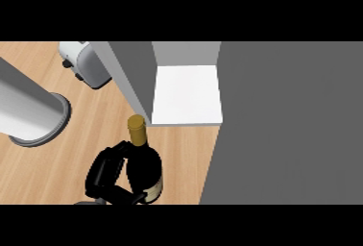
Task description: Pick up the wine, place it into the cabinet and close the cabinet
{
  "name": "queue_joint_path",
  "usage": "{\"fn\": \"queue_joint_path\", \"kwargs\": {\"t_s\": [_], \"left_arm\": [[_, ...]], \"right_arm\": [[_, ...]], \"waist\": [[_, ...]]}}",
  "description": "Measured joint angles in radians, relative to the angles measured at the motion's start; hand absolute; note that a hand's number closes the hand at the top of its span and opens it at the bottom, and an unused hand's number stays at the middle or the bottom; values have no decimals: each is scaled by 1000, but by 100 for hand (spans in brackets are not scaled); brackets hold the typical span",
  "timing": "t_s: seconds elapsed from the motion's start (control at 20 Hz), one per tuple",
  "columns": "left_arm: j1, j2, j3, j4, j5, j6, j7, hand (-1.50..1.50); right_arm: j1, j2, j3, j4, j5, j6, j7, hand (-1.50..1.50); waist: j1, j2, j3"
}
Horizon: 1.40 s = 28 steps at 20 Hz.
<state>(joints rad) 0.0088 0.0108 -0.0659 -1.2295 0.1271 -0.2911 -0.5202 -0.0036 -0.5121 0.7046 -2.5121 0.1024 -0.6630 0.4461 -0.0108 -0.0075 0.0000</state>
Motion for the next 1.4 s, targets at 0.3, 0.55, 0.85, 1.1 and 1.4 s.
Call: {"fn": "queue_joint_path", "kwargs": {"t_s": [0.3,0.55,0.85,1.1,1.4], "left_arm": [[25,-8,-98,-152,29,93,102,150],[0,-10,-179,-198,24,232,131,150],[-66,-10,-211,-215,6,365,170,150],[-148,-10,-188,-173,-16,419,201,150],[-291,-9,-191,-50,-16,485,208,150]], "right_arm": [[28,-23,11,0,-1,-6,-45,-150],[38,-31,13,1,-4,-14,-58,-150],[57,-62,-8,-2,-10,-8,-78,-150],[80,-73,-20,-2,-17,-6,-111,-150],[96,-85,-19,-1,-24,-1,-145,-150]], "waist": [[-1,1,0],[-3,2,0],[-7,3,0],[-9,4,0],[-14,6,-1]]}}
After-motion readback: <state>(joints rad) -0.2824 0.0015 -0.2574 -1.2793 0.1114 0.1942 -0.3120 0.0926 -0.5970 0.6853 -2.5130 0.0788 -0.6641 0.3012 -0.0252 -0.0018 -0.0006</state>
